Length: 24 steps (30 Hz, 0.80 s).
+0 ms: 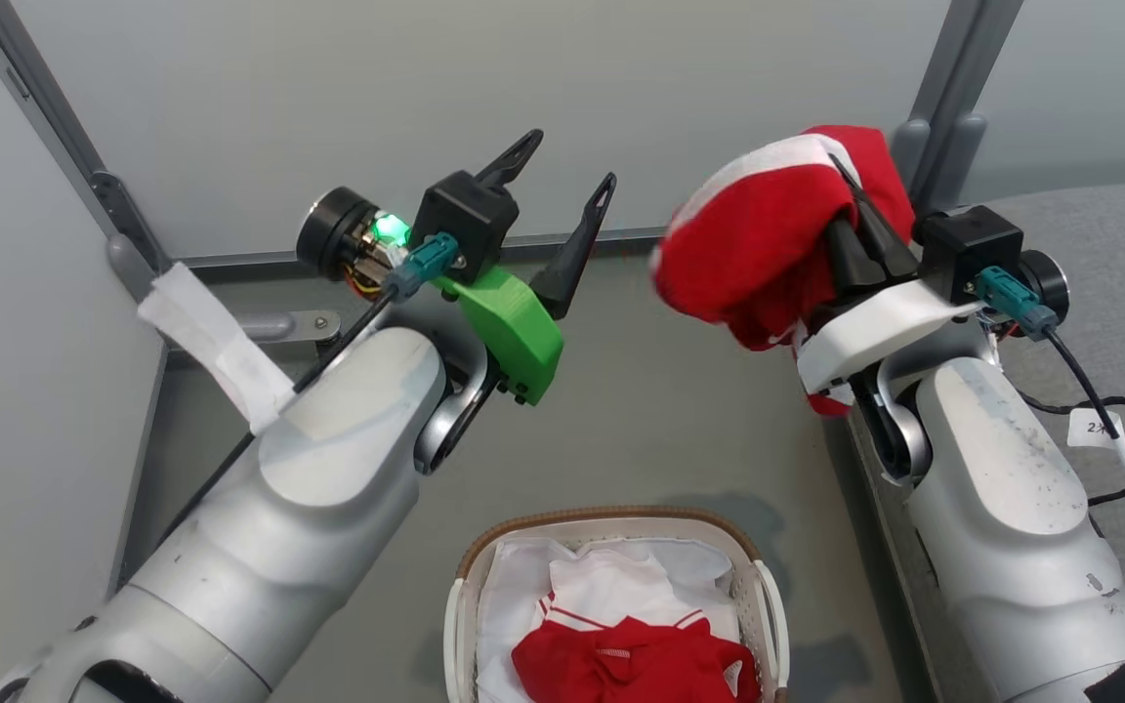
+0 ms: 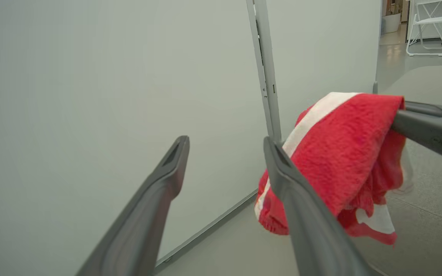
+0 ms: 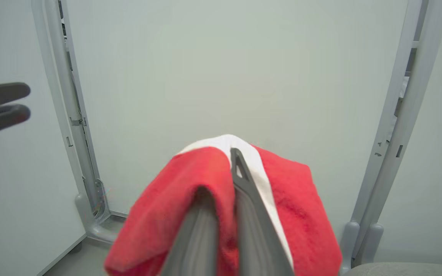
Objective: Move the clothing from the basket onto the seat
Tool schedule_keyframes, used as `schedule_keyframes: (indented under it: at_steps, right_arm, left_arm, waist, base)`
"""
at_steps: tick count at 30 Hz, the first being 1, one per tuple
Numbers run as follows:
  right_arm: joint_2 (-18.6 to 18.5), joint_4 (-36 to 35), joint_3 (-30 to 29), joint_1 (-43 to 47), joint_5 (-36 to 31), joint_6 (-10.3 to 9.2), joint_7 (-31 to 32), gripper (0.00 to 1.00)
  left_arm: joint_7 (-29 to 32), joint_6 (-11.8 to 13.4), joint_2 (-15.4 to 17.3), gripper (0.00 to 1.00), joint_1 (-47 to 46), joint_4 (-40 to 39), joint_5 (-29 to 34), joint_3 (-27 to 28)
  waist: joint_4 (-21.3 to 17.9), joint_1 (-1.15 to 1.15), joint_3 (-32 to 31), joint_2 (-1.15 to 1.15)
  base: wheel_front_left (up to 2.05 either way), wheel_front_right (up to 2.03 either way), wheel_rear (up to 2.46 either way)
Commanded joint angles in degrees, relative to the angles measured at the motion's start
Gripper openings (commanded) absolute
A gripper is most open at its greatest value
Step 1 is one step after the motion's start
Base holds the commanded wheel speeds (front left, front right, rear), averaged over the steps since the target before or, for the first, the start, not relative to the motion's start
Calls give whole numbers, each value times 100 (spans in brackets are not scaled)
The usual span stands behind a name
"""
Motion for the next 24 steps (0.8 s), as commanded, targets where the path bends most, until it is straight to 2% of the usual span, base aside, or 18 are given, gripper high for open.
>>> schedule_keyframes:
  at_steps: [1,10,19,24]
  right_arm:
    - [-22,-31,-74,-57,-85,-6,-14,0]
    - [-21,-174,-615,56,-395,-6,-14,0]
    - [-22,-360,-847,249,-571,-6,-14,0]
    - [-21,-399,-892,250,-548,-6,-14,0]
  left_arm:
    - [-83,-37,-2,100,153,-6,-71,31]
    - [-366,38,86,100,899,-148,-103,249]
    - [-372,99,132,100,1603,-432,69,565]
    - [-368,3,101,100,1881,-602,243,681]
  waist:
    - [6,0,16,69]
    - [-18,0,111,69]
    - [-145,0,249,69]
    - [-302,0,333,69]
  base:
    - [0,0,0]
    - [0,0,0]
    - [0,0,0]
    - [0,0,0]
